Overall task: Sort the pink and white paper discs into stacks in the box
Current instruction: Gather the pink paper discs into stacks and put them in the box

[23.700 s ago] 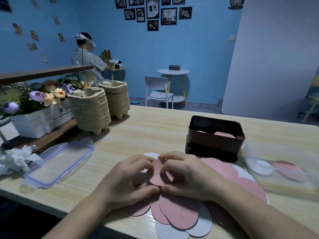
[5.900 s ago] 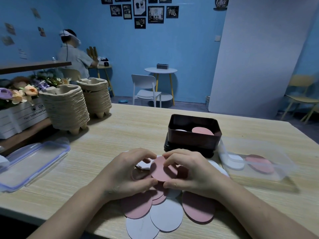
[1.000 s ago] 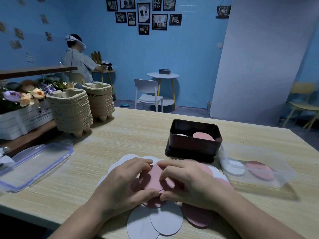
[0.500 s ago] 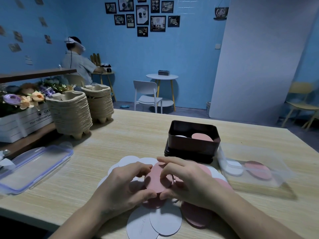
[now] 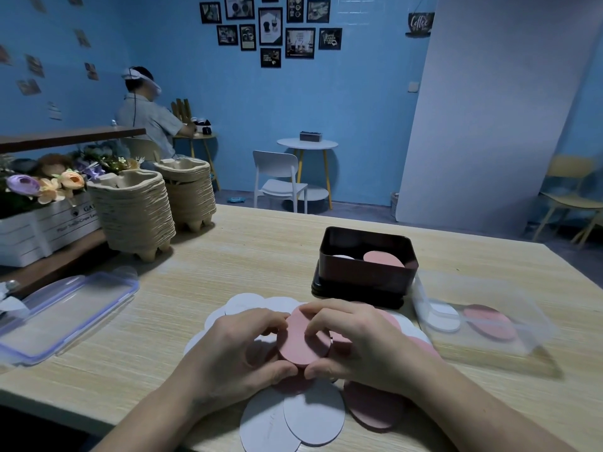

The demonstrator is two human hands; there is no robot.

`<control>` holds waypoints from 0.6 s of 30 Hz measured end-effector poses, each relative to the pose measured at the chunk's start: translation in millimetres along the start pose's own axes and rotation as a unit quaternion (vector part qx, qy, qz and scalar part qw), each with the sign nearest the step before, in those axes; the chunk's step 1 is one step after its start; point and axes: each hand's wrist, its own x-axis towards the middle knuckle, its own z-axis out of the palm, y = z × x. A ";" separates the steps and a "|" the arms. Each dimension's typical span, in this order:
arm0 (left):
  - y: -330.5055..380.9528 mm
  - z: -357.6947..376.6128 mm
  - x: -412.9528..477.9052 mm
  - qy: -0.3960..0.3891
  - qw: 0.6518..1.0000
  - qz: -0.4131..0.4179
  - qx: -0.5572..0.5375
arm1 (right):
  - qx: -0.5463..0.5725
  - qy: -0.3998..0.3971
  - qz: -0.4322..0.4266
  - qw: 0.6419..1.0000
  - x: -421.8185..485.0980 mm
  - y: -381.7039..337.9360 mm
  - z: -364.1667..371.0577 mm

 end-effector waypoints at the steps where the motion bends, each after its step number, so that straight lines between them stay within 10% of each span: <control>1: 0.0 0.2 0.1 -0.001 1.000 0.003 0.003 | -0.001 -0.008 0.000 1.000 0.1 -0.2 -0.3; 18: 3.3 0.3 1.7 -0.035 0.999 0.018 -0.020 | -0.028 -0.035 0.011 0.999 -0.1 -5.0 -4.9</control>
